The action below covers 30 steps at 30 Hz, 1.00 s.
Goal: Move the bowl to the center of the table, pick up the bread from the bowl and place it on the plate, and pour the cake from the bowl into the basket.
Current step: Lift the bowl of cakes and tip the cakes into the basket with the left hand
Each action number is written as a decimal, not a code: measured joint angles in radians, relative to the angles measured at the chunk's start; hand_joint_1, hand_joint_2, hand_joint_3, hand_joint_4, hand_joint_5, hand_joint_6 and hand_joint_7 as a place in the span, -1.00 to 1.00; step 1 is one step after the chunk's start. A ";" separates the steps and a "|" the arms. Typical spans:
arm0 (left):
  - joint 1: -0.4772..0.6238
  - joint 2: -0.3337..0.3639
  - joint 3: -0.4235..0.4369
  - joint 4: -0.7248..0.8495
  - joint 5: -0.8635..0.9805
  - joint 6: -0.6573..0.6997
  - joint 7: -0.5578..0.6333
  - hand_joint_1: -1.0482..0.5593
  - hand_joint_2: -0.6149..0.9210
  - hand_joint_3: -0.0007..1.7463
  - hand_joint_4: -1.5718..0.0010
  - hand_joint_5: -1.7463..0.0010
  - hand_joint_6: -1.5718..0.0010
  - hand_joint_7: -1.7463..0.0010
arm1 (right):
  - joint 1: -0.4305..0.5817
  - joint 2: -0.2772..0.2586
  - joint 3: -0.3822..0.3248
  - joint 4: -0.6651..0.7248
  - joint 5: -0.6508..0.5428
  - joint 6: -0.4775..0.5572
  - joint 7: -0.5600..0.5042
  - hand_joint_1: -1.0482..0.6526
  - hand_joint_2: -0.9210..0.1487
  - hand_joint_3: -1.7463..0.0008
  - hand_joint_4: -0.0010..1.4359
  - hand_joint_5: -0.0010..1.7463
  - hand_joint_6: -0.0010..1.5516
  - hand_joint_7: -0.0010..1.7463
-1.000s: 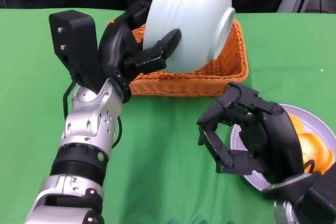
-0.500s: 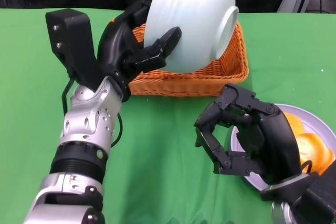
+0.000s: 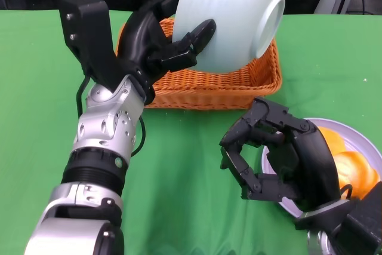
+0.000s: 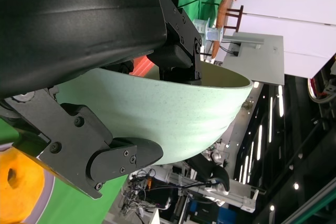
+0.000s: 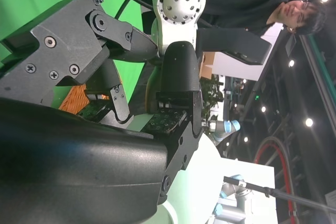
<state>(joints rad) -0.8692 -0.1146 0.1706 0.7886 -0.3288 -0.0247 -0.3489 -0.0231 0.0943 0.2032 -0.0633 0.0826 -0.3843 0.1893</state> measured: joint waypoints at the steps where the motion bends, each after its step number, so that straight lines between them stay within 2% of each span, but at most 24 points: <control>1: -0.007 0.000 0.003 0.005 -0.002 0.002 0.000 0.22 0.61 0.23 -0.06 -0.82 -0.05 -0.58 | 0.000 0.000 0.000 0.000 0.000 0.000 0.000 0.05 -0.20 -0.11 0.12 0.75 -0.10 0.47; 5: -0.040 -0.002 0.023 0.027 -0.024 0.017 -0.006 0.25 0.60 0.31 -0.06 -0.82 -0.09 -0.57 | 0.001 0.000 0.002 0.000 0.001 0.000 0.003 0.05 -0.24 -0.08 0.12 0.74 -0.09 0.45; 10: -0.081 -0.009 0.068 0.062 -0.073 0.079 -0.009 0.26 0.65 0.30 0.03 -0.87 -0.05 -0.60 | 0.005 0.002 0.004 0.002 0.006 -0.001 0.009 0.06 -0.23 -0.10 0.11 0.75 -0.10 0.46; 15: -0.101 -0.009 0.105 0.096 -0.114 0.142 -0.035 0.22 0.70 0.22 0.07 -0.93 0.02 -0.70 | 0.009 0.006 0.006 0.003 0.007 -0.001 0.009 0.08 -0.21 -0.13 0.11 0.76 -0.11 0.48; 26: -0.145 -0.007 0.177 0.157 -0.163 0.235 -0.037 0.18 0.76 0.16 0.06 -0.92 0.06 -0.72 | 0.011 0.008 0.008 0.007 0.008 -0.009 0.012 0.08 -0.18 -0.16 0.12 0.77 -0.10 0.48; 30: -0.164 -0.005 0.197 0.188 -0.183 0.253 -0.044 0.16 0.84 0.05 0.09 -0.96 0.12 -0.78 | 0.011 0.009 0.007 0.016 0.017 -0.017 0.024 0.07 -0.19 -0.15 0.12 0.77 -0.10 0.47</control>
<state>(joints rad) -1.0330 -0.1192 0.3677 0.9768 -0.5113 0.2280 -0.3924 -0.0119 0.1031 0.2105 -0.0475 0.0996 -0.4009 0.2135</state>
